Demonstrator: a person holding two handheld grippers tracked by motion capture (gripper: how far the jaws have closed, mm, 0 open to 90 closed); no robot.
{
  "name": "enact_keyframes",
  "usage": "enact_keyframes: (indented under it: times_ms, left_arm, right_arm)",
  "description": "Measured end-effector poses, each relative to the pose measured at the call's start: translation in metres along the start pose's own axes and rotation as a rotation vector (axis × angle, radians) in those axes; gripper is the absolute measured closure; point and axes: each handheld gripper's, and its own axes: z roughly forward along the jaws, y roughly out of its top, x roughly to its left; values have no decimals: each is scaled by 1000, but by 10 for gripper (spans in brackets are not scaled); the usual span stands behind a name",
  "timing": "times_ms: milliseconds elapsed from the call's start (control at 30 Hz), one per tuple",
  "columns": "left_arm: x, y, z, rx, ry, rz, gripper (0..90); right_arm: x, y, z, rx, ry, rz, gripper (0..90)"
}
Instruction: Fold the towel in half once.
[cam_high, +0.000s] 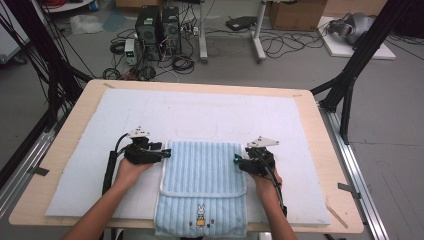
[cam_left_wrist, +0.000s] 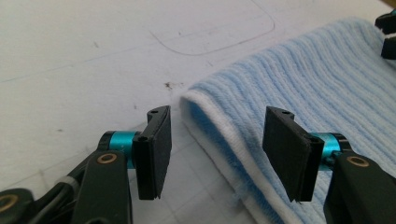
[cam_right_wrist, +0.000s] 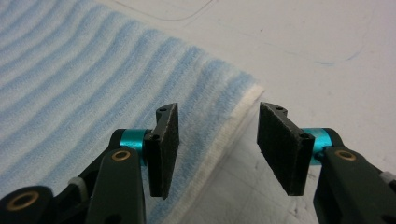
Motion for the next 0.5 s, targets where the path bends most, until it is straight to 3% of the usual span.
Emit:
enact_keyframes:
  times_ms: [167, 267, 333, 400, 467, 500]
  left_arm:
    - [-8, 2, 5, 27, 46, 61, 438]
    - [-13, 1, 5, 38, 84, 133, 485]
    - [-15, 0, 5, 39, 75, 151, 563]
    - [-16, 0, 6, 42, 50, 164, 659]
    - [-19, 0, 6, 48, 22, 155, 834]
    - [-20, 1, 7, 52, 27, 164, 842]
  right_arm:
    - [2, -2, 5, 45, 32, 9, 501]
    - [-1, -2, 5, 47, 53, 31, 522]
    - [-1, -3, 5, 47, 51, 31, 558]
    - [0, -2, 5, 53, 58, 42, 661]
    - [1, -1, 4, 65, 74, 48, 785]
    - [1, 0, 5, 69, 100, 49, 829]
